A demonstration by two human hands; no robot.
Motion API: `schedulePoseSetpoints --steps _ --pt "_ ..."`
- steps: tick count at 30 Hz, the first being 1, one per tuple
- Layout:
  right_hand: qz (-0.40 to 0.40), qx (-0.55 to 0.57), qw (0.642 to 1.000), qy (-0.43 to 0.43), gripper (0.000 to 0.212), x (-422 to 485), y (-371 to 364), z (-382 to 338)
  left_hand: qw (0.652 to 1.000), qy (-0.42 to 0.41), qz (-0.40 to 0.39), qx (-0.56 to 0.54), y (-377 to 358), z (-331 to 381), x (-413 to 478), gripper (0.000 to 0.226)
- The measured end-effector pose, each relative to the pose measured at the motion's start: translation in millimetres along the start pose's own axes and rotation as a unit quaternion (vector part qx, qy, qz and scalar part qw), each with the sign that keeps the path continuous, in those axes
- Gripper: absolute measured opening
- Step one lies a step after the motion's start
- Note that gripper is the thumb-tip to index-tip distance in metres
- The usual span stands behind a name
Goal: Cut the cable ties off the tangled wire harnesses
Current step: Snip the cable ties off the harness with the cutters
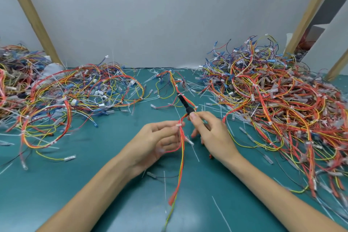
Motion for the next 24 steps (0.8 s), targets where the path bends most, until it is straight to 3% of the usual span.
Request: schedulePoseSetpoints --steps 7,15,18,21,24 --pt "-0.013 -0.070 0.997 0.018 0.016 -1 -3 1 0.988 -0.023 0.005 -0.149 6 -7 5 0.024" --pt "0.019 -0.025 0.999 0.033 0.017 1 2 3 0.993 0.006 -0.025 -0.117 9 -2 0 0.030" --pt "0.006 -0.014 1.000 0.009 0.029 2 2 7 0.994 0.009 -0.033 -0.102 9 -2 0 0.032" --pt "0.011 0.063 0.998 -0.011 0.038 4 5 10 0.995 0.015 0.004 -0.094 12 -6 4 0.028" --pt "0.007 0.208 0.977 -0.043 0.045 6 9 14 0.993 0.002 0.044 -0.108 19 -5 8 0.021"
Point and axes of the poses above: each hand's wrist, its own x-axis towards the middle knuckle, its own y-axis out of the back of the hand, z = x × y, the point moved 4 cm from there along x, towards the middle knuckle, and after that the axes turned 8 degrees about -z, right-handed, at the moved point
